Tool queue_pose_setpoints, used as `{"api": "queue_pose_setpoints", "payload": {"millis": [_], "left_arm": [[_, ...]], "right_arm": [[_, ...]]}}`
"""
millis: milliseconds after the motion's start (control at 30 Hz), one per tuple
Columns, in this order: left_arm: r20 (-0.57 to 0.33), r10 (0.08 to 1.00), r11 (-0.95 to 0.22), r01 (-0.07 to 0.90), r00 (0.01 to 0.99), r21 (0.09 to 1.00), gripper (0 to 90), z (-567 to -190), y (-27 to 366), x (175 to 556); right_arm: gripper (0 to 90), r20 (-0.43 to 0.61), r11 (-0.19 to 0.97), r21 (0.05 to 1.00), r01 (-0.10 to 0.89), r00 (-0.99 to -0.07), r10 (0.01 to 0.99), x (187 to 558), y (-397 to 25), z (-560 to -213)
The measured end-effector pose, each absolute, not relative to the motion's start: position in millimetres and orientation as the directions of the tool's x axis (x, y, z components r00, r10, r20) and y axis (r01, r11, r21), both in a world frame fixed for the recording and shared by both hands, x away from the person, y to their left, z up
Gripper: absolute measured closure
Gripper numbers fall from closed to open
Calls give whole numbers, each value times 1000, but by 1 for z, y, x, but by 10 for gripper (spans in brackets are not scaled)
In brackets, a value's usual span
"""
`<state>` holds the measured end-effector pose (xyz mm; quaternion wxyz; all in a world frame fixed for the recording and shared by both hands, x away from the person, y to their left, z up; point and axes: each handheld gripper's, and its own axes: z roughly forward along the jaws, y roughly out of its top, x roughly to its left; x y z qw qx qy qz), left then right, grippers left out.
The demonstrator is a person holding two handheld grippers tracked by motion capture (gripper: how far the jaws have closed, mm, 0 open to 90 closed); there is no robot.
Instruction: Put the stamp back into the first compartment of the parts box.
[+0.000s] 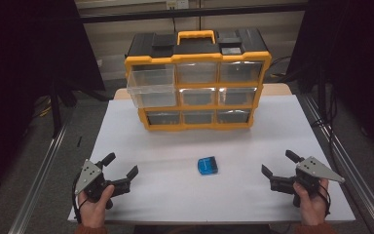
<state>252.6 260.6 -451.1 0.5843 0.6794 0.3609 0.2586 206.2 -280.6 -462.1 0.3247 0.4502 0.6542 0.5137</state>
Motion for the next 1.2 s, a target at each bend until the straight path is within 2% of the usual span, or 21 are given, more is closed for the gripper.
{"api": "queue_pose_setpoints", "payload": {"millis": [467,500,533,600,767,1100,1200], "left_arm": [[-75,727,-122,236,683,964,32,-452,248,255],[-125,707,-79,254,696,964,32,-452,248,256],[-130,693,-77,252,709,965,31,-451,249,257],[-84,724,-103,228,685,968,30,-450,248,258],[-101,719,-90,236,687,967,26,-447,246,263],[-127,670,-103,261,732,960,34,-439,215,277],[-138,620,-124,269,773,955,35,-438,204,284]], "right_arm": [[13,30,96,958,270,-427,904,208,-276,-465],[11,28,98,959,267,-430,902,207,-275,-465],[10,35,89,960,267,-426,904,206,-274,-464],[9,34,91,960,265,-432,901,206,-274,-464],[9,49,83,957,277,-438,898,208,-275,-465],[9,90,52,955,293,-453,887,208,-278,-468],[11,126,16,953,301,-444,887,208,-280,-469]]}}
